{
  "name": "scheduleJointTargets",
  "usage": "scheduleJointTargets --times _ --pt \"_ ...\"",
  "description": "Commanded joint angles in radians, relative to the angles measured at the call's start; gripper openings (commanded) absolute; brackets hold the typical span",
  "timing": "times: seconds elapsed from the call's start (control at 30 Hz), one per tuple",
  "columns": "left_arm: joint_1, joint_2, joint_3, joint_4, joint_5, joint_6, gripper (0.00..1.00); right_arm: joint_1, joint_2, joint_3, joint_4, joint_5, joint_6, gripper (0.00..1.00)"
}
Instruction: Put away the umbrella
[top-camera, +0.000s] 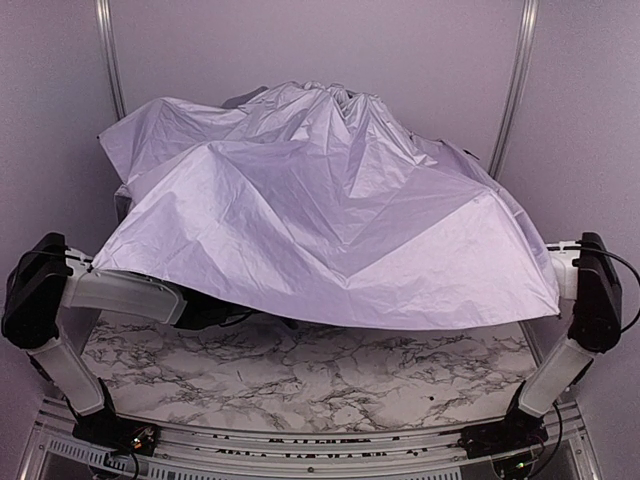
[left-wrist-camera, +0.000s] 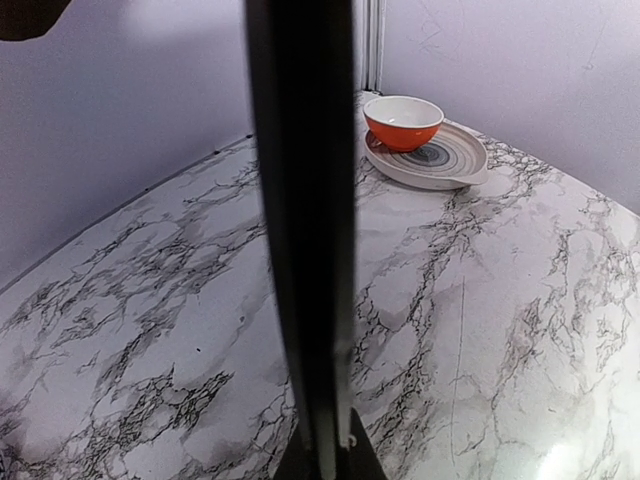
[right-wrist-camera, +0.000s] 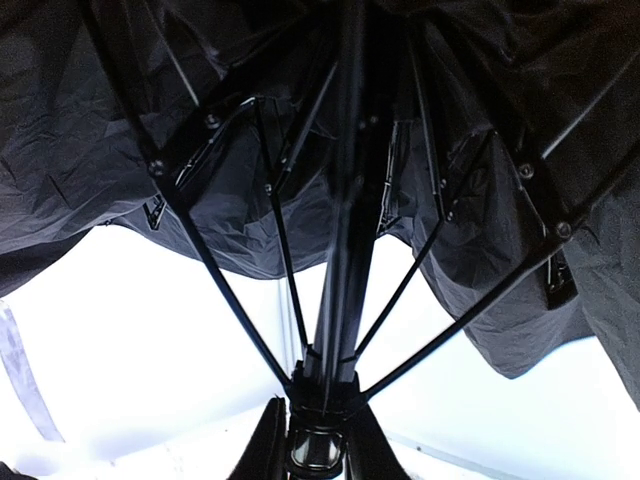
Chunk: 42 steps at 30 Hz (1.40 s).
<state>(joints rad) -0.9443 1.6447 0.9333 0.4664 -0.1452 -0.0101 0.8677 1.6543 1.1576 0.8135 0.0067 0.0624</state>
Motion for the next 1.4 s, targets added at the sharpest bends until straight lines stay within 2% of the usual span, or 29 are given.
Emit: scheduleJointTargets --times 0.0,0.13,0.23,0.4,0.5,0.73,0.87,0.97,1.03,1.17,1.37 --pt "0.010 -0.075 0.168 0.708 0.033 0.045 0.00 0.037 0.141 -0.190 -0.521 -0.072 -0.086 0.00" --pt "0.026 -0.050 0.178 0.709 0.087 0.006 0.00 0.051 0.162 -0.202 -0.527 -0.053 -0.125 0.00" --pt "0.040 -0.012 0.119 0.718 0.062 -0.001 0.00 0.051 0.158 -0.219 -0.509 -0.032 -0.152 0.00" --pt "0.064 0.093 -0.019 0.861 0.077 -0.096 0.00 0.090 0.121 -0.138 -0.529 0.023 -0.287 0.00" --pt "0.064 0.127 -0.044 0.897 0.089 -0.132 0.00 0.096 0.095 -0.098 -0.496 0.049 -0.324 0.00" --pt "0.061 0.098 0.040 0.616 -0.001 -0.078 0.03 0.076 0.045 -0.004 -0.369 0.074 -0.360 0.00" --pt "0.061 0.074 0.047 0.520 -0.047 -0.048 0.20 0.036 0.041 0.036 -0.290 0.034 -0.305 0.00" --pt "0.061 0.059 0.022 0.514 -0.078 -0.034 0.36 0.016 0.035 0.052 -0.235 0.008 -0.276 0.00" --pt "0.062 0.055 0.008 0.513 -0.090 -0.026 0.43 0.007 0.040 0.090 -0.234 -0.008 -0.272 0.00" --pt "0.068 0.056 -0.011 0.509 -0.090 -0.031 0.49 -0.016 0.041 0.172 -0.264 -0.027 -0.244 0.00" --pt "0.075 0.092 0.004 0.506 0.022 -0.051 0.59 -0.020 0.029 0.206 -0.219 -0.076 -0.187 0.00"
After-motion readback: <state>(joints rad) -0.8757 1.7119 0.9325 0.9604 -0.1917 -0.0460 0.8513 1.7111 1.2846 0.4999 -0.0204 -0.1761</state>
